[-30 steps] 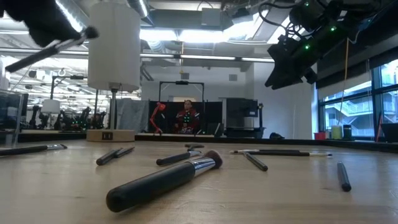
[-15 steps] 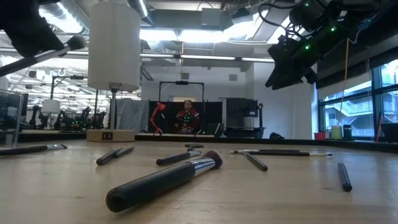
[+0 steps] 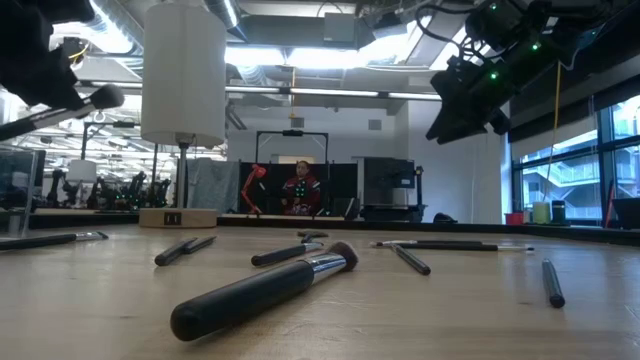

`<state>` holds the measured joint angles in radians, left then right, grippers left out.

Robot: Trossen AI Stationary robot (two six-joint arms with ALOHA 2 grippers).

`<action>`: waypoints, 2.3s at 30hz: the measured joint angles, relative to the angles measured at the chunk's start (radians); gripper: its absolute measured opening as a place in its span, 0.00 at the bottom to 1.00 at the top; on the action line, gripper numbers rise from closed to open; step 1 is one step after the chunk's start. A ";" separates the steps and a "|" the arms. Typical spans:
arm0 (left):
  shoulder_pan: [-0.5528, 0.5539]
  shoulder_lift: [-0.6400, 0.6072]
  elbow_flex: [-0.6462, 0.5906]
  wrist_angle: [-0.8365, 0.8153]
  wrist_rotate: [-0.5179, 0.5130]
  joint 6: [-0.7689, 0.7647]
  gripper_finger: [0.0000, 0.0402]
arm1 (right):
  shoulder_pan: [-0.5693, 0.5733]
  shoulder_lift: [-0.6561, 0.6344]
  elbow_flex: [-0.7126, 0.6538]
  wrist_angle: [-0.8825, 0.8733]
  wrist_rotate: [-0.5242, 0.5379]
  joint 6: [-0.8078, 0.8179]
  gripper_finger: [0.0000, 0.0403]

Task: Put items in baskets/containers
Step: Put the black blush brush into the transparent organizer, then put the black powder brush into the transparent organizer

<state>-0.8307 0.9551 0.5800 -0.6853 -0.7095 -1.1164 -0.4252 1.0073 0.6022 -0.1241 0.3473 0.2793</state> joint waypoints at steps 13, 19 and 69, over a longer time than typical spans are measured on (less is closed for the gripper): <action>0.000 0.010 0.000 -0.009 0.030 -0.077 0.26 | 0.000 0.000 0.000 0.013 0.000 -0.020 0.40; 0.029 0.006 0.011 -0.031 -0.002 -0.076 0.32 | 0.000 0.000 0.000 0.026 0.000 -0.020 0.40; 0.901 0.885 0.538 0.632 0.545 0.942 0.32 | 0.028 -0.052 -0.014 -0.340 0.164 0.189 0.40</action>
<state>0.0699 1.8401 1.1183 -0.0535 -0.1650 -0.1742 -0.3973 0.9556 0.5883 -0.4640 0.5112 0.4683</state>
